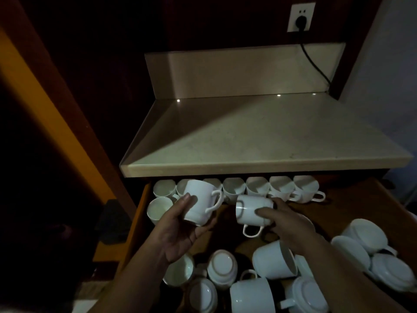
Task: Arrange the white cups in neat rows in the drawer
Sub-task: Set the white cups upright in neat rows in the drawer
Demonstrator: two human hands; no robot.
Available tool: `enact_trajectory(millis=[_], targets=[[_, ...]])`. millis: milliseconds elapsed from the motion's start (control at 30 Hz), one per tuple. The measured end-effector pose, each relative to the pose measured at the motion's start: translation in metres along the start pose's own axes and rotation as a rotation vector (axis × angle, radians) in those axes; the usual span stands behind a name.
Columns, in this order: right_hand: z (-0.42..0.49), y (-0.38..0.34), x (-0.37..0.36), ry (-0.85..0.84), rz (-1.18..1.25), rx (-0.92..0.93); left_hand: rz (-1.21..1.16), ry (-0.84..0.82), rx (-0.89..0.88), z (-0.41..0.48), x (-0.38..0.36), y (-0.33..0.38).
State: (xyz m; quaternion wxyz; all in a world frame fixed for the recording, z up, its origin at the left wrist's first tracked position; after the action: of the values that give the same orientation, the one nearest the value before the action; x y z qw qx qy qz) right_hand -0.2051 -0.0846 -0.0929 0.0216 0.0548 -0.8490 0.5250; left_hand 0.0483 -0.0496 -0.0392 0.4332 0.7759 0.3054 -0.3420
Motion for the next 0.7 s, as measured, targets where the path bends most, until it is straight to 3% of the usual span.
enact_trajectory(millis=[133,367,567,700], targets=[[0.002,-0.002,-0.002,-0.028,0.41,-0.036,0.19,-0.036,-0.098,0.009,-0.006,0.012],[-0.009,-0.009,-0.016,-0.34,0.697,-0.052,0.592,0.035,-0.232,0.018,-0.006,0.029],[-0.014,-0.017,-0.007,-0.357,0.761,-0.011,1.257,0.01,-0.243,0.029,-0.026,0.031],[-0.011,-0.022,0.006,-0.313,0.673,0.042,1.421,-0.095,-0.229,0.043,-0.048,0.013]])
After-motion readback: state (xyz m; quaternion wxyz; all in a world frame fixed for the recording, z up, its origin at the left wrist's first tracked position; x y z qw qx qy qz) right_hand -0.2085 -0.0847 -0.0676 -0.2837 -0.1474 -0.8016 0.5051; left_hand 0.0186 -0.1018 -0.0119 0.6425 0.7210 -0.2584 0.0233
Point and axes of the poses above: each hand's wrist, its own z-axis towards the middle knuckle, its own x-axis out of the back of the hand, y = z × x, the point moved 9 cm from there along z, towards the middle knuckle, and after that the axes turned 10 degrees about -z, right-handed, at the moved point
